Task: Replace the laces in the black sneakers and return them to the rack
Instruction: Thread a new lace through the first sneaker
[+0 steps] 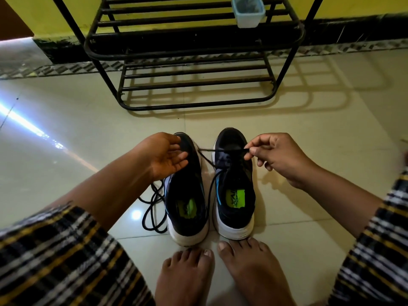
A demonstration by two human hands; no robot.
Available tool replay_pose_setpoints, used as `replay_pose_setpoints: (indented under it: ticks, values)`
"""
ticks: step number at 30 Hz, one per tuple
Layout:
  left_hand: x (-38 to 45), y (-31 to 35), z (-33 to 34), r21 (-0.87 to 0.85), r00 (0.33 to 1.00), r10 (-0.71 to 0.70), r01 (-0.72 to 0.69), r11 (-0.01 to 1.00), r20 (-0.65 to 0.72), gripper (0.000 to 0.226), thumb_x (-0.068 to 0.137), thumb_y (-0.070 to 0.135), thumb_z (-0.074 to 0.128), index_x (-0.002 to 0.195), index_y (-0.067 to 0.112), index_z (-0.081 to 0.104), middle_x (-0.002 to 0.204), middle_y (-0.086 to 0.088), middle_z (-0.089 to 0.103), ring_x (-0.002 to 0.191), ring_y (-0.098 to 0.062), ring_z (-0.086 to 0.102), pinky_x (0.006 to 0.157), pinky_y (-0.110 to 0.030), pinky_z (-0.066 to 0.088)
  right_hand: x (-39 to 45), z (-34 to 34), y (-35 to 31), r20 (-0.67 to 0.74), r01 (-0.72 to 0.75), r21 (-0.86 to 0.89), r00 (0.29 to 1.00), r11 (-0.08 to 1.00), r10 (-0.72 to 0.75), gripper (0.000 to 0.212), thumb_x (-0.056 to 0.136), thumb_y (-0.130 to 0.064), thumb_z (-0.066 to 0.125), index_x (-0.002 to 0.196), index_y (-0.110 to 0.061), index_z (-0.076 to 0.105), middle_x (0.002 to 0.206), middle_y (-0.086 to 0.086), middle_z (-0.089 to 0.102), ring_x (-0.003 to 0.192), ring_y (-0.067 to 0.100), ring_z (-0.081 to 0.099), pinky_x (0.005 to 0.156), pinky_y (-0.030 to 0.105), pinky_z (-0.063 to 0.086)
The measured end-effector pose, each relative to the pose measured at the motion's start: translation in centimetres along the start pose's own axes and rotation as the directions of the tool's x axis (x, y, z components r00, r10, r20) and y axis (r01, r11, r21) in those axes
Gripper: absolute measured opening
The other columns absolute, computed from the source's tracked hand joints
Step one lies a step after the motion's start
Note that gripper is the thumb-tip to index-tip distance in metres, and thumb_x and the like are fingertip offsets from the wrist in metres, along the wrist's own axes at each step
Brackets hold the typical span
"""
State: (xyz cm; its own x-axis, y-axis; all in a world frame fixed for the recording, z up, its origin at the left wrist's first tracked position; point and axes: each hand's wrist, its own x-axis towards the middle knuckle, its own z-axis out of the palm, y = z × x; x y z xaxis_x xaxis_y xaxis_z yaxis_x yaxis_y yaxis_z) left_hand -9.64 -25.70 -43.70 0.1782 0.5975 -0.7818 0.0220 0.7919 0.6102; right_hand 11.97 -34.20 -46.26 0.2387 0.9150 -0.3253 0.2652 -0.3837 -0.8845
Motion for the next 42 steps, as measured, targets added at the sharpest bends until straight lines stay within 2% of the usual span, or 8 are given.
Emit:
replay_pose_setpoints:
  ticks: [5, 12, 17, 23, 29, 32, 37, 42]
  values:
    - [-0.9, -0.8, 1.6, 0.346, 0.963, 0.221, -0.263, 0.901, 0.155, 0.029, 0.095, 0.016, 0.051, 0.124, 0.016, 0.056, 0.123, -0.003, 0.058, 0.113, -0.016, 0.053, 0.088, -0.029, 0.045, -0.2, 0.9, -0.6, -0.007, 0.129, -0.077, 0.991, 0.989, -0.130, 0.008, 0.086, -0.005, 0.063, 0.081, -0.010, 0.067, 0.068, -0.001, 0.065, 0.048, -0.006, 0.052, 0.048, 0.009, 0.038]
    - [-1.3, -3.8, 3.3, 0.566, 0.818, 0.385, -0.574, 0.592, 0.426, 0.017, 0.095, 0.015, 0.053, 0.102, 0.017, 0.067, 0.090, 0.003, 0.071, 0.077, 0.006, 0.064, 0.064, -0.003, 0.045, -1.0, 2.1, -2.1, 0.100, 0.265, -0.039, 0.960, 0.963, -0.260, 0.004, 0.081, -0.010, 0.070, 0.079, -0.008, 0.068, 0.070, 0.000, 0.068, 0.063, 0.004, 0.064, 0.063, 0.019, 0.049]
    - [-0.9, -3.8, 2.6, 0.533, 0.859, 0.371, -0.510, 0.675, 0.352, 0.015, 0.098, 0.011, 0.045, 0.099, 0.015, 0.060, 0.080, -0.003, 0.071, 0.073, -0.007, 0.066, 0.074, -0.019, 0.053, -0.3, 1.1, -0.9, 0.118, 0.160, -0.299, 0.984, 0.941, -0.130, 0.020, 0.079, -0.027, 0.073, 0.070, -0.012, 0.062, 0.061, -0.003, 0.057, 0.057, 0.010, 0.051, 0.059, 0.026, 0.042]
    - [-0.2, -3.7, 1.9, 0.532, 0.887, 0.343, -0.461, 0.711, 0.310, 0.021, 0.099, 0.013, 0.045, 0.092, 0.010, 0.064, 0.076, 0.000, 0.069, 0.082, -0.017, 0.066, 0.079, -0.026, 0.054, -0.3, 0.8, 1.2, 0.227, 0.020, -0.803, 0.935, 0.596, 0.274, 0.049, 0.089, -0.052, 0.053, 0.067, -0.009, 0.059, 0.065, 0.006, 0.059, 0.061, 0.019, 0.053, 0.057, 0.027, 0.037]
    - [-0.3, -3.9, 1.9, 0.618, 0.878, 0.353, -0.478, 0.624, 0.324, 0.011, 0.091, 0.013, 0.059, 0.098, 0.010, 0.068, 0.081, -0.004, 0.071, 0.076, -0.012, 0.064, 0.072, -0.016, 0.052, -1.7, 2.8, 2.0, 0.249, 0.239, -0.879, 0.968, 0.413, -0.030, 0.033, 0.091, -0.035, 0.046, 0.067, -0.014, 0.043, 0.062, 0.003, 0.044, 0.057, 0.020, 0.042, 0.045, 0.027, 0.026]
    - [-0.4, -4.1, 1.9, 0.627, 0.880, 0.329, -0.475, 0.617, 0.343, 0.015, 0.091, 0.018, 0.060, 0.093, 0.007, 0.069, 0.080, -0.007, 0.072, 0.069, -0.014, 0.061, 0.064, -0.013, 0.050, -1.9, 3.2, 2.0, 0.280, 0.294, -0.866, 0.955, 0.404, -0.095, 0.031, 0.091, -0.035, 0.046, 0.070, -0.013, 0.047, 0.065, 0.004, 0.049, 0.059, 0.023, 0.044, 0.045, 0.028, 0.027]
    - [0.0, -4.9, 1.8, 0.716, 0.841, 0.369, -0.534, 0.450, 0.396, 0.009, 0.090, 0.023, 0.063, 0.086, 0.020, 0.070, 0.086, 0.001, 0.072, 0.083, -0.009, 0.068, 0.081, -0.023, 0.055, -2.0, 3.2, 1.9, 0.292, 0.321, -0.843, 0.947, 0.432, -0.134, 0.033, 0.091, -0.036, 0.047, 0.065, -0.016, 0.043, 0.062, 0.002, 0.049, 0.057, 0.021, 0.045, 0.043, 0.027, 0.025]
    - [0.1, -5.4, 2.2, 0.649, 0.826, 0.413, -0.559, 0.517, 0.383, 0.003, 0.086, 0.017, 0.067, 0.086, 0.019, 0.070, 0.084, 0.001, 0.072, 0.083, -0.008, 0.068, 0.079, -0.019, 0.054, -2.1, 3.5, 2.2, 0.303, 0.334, -0.829, 0.943, 0.449, -0.141, 0.035, 0.092, -0.036, 0.045, 0.062, -0.021, 0.034, 0.061, -0.002, 0.043, 0.061, 0.022, 0.045, 0.044, 0.029, 0.025]
